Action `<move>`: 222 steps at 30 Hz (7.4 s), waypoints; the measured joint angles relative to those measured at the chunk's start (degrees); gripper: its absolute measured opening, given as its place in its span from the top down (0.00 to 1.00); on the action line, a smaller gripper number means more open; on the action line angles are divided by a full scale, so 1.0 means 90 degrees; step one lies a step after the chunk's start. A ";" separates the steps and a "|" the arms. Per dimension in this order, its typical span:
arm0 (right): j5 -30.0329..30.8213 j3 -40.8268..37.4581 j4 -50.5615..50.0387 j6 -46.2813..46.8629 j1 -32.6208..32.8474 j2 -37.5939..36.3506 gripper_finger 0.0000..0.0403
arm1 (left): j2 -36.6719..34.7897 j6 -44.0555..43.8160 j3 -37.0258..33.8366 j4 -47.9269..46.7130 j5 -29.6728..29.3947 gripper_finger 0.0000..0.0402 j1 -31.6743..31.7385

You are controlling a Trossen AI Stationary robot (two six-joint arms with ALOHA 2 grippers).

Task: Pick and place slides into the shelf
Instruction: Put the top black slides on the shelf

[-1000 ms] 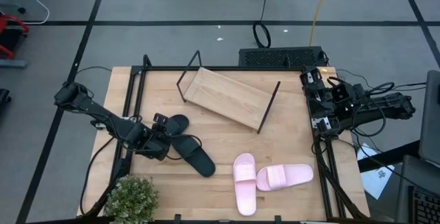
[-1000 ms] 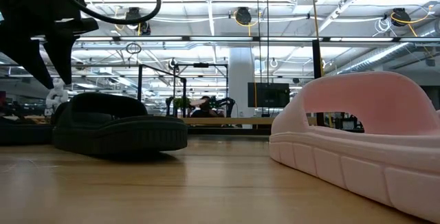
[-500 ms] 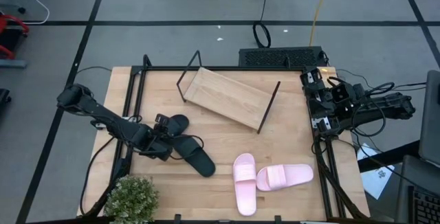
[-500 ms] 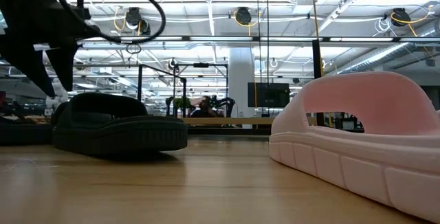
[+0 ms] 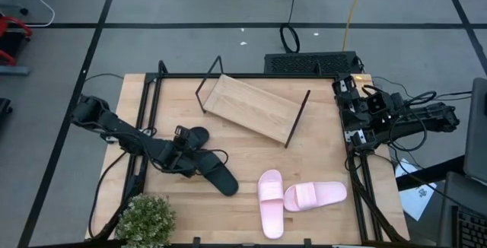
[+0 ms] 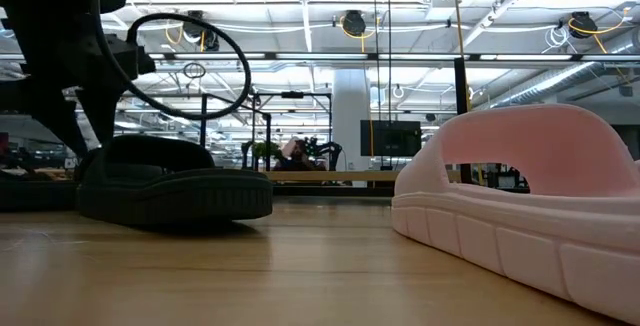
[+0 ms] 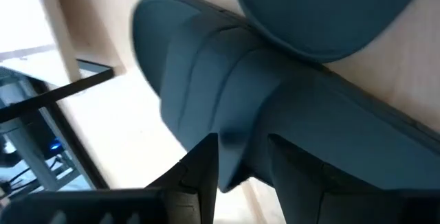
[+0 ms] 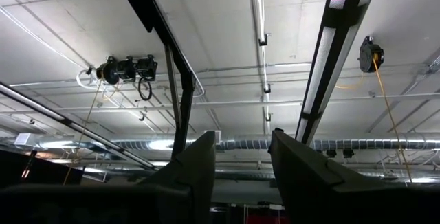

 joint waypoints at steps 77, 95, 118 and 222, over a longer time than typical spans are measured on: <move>0.0030 0.0000 -0.0101 0.0000 0.0001 -0.0010 0.68 | -0.0764 -0.0943 0.1782 -0.1578 -0.1201 1.00 0.0021; 0.0046 -0.0003 -0.0136 -0.0009 0.0002 -0.0007 0.68 | 0.1016 0.3616 0.4273 0.2525 -0.2340 1.00 0.2209; 0.1071 -0.0003 -0.0138 -0.0728 -0.0005 -0.0265 0.68 | 0.2663 0.4131 0.5562 0.2103 -0.2827 1.00 0.4146; 0.1030 -0.0003 -0.0146 -0.0841 -0.0005 -0.0267 0.68 | 0.3826 0.3825 0.4279 0.1992 -0.3153 1.00 0.4425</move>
